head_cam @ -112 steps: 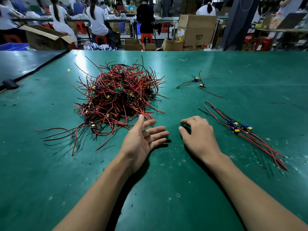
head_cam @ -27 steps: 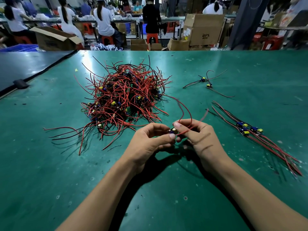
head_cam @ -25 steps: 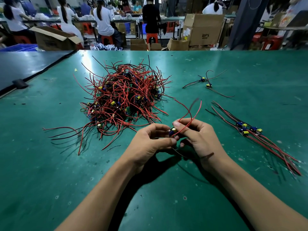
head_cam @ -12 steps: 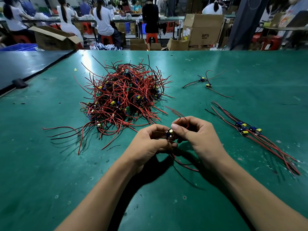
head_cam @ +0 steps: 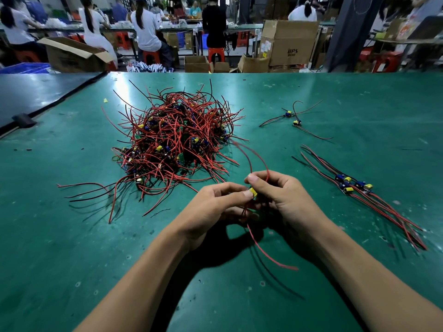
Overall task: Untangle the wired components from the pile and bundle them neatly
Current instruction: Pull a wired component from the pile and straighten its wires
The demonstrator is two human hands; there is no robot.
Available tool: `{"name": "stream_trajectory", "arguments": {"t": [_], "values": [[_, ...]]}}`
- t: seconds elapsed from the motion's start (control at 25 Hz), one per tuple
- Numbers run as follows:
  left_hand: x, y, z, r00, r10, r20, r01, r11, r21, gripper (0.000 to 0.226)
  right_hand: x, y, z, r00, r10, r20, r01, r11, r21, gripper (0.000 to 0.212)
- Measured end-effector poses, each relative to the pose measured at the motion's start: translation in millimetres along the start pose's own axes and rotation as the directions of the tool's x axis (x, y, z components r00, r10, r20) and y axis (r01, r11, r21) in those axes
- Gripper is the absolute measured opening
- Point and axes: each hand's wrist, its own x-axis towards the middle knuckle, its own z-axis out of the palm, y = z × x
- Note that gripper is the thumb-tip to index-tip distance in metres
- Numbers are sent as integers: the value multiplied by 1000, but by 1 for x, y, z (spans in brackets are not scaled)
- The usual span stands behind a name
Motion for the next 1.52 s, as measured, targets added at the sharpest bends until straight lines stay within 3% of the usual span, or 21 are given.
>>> {"name": "stream_trajectory", "arguments": {"t": [0.2,0.52,0.8,0.96,1.08,1.16,1.28,1.44,1.52], "values": [[-1,-2,2,999,37,-13,-37,999,-6,14,2,-3,-1,992,79,94,-89,991,103,16],[-1,3,4,1000,9,-11,-9,999,-52,10,7,-1,-6,990,59,129,-89,968,236,20],[1,0,7,996,57,-61,-53,996,70,18,5,3,-2,987,103,126,-127,971,202,21],[1,-3,4,998,52,-38,-50,997,60,12,5,6,1,977,125,175,-159,968,196,13],[2,-6,2,998,44,-42,-43,999,30,16,3,2,-2,938,175,298,-220,968,122,31],[2,-5,1,1000,22,-12,-23,999,-46,20,2,2,-2,934,162,319,-193,979,68,31],[0,-3,1,999,14,42,-10,995,-103,18,1,4,3,970,100,221,-126,986,110,23],[3,-2,1,999,19,-38,-21,999,-48,9,3,7,9,1000,14,15,-16,981,191,13],[4,-3,3,997,25,-67,-26,1000,-14,14,4,6,9,995,-38,-91,51,987,151,10]]}}
